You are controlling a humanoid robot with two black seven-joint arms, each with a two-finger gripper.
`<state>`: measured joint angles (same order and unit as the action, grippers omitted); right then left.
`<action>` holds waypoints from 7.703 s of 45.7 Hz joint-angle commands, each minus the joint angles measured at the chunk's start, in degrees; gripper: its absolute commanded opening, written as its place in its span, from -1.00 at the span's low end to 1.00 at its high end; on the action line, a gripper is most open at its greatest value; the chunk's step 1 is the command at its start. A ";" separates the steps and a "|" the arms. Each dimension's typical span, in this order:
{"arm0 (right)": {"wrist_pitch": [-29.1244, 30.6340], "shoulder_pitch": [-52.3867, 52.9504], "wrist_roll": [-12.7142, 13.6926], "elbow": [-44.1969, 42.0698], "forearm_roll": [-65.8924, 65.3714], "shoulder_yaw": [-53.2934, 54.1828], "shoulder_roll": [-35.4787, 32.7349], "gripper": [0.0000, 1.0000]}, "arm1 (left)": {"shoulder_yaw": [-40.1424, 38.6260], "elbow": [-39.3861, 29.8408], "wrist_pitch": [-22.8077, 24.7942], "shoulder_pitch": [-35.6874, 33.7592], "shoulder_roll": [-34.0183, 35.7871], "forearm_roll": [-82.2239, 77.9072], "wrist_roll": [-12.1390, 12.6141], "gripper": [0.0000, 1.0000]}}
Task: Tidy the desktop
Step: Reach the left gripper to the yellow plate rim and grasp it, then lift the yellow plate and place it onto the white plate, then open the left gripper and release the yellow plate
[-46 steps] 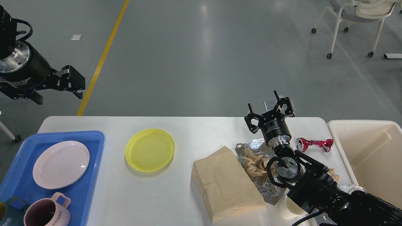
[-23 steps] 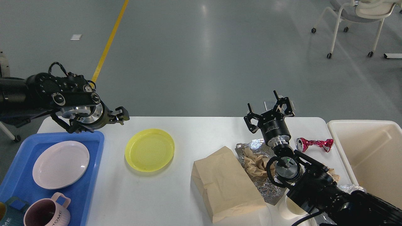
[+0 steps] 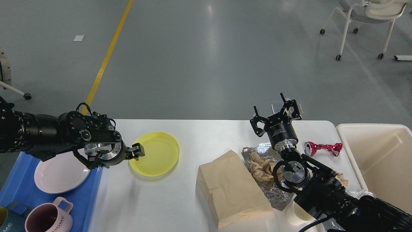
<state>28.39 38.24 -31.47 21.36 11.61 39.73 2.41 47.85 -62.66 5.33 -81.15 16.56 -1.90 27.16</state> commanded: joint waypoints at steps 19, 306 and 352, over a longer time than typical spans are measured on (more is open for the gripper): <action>0.00 -0.01 0.00 0.00 -0.01 0.00 0.05 1.00 | -5.40 7.81 -12.01 10.92 -2.93 -0.65 -0.26 0.92; 0.00 0.08 0.00 -0.18 -0.01 0.00 -0.04 1.00 | -1.45 0.61 -18.60 10.92 23.69 -2.15 1.49 0.15; 0.00 0.08 0.00 -0.18 -0.01 0.00 -0.04 1.00 | -0.48 -0.53 19.53 -19.92 35.30 -2.15 2.28 0.93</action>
<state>28.39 38.33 -31.46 21.18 11.60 39.73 2.37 47.27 -63.17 16.27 -95.81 52.16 -4.05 29.41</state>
